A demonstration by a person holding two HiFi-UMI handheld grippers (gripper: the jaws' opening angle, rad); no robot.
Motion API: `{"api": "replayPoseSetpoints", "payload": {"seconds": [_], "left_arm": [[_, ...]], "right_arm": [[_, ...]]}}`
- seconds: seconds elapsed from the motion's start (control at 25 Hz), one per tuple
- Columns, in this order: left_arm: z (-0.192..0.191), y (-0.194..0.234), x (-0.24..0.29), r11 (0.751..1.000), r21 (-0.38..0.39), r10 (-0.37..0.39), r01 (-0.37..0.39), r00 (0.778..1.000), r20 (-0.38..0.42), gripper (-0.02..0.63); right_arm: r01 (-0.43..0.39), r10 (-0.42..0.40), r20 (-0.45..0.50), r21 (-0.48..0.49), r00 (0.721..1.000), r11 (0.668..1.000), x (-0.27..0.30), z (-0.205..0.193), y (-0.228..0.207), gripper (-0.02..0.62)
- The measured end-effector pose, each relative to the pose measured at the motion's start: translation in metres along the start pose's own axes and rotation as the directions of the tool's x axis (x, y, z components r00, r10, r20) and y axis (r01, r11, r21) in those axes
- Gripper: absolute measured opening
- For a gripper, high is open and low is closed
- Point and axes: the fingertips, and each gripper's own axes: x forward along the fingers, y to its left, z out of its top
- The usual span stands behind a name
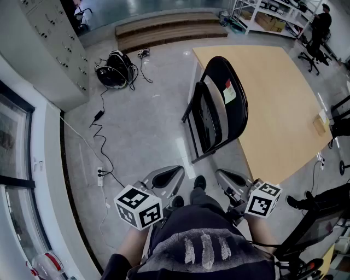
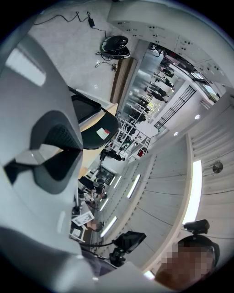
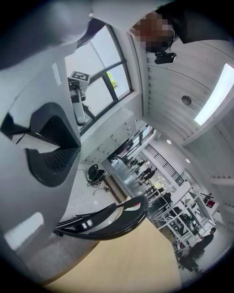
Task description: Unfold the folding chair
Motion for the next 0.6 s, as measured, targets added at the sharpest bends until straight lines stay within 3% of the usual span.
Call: {"api": "replayPoseSetpoints", "payload": {"seconds": [0.24, 0.6], "left_arm": [[0.02, -0.005, 0.055, 1.0, 0.029, 0.009, -0.008, 0.999, -0.031, 0.002], [0.034, -0.007, 0.113, 0.998, 0.056, 0.042, -0.036, 0.994, -0.102, 0.002]], "right_arm": [[0.002, -0.001, 0.028, -0.016, 1.0, 1.0, -0.014, 0.045, -0.049, -0.003], [0.029, -0.037, 0.115, 0.076, 0.993, 0.997, -0.042, 0.093, -0.128, -0.003]]}}
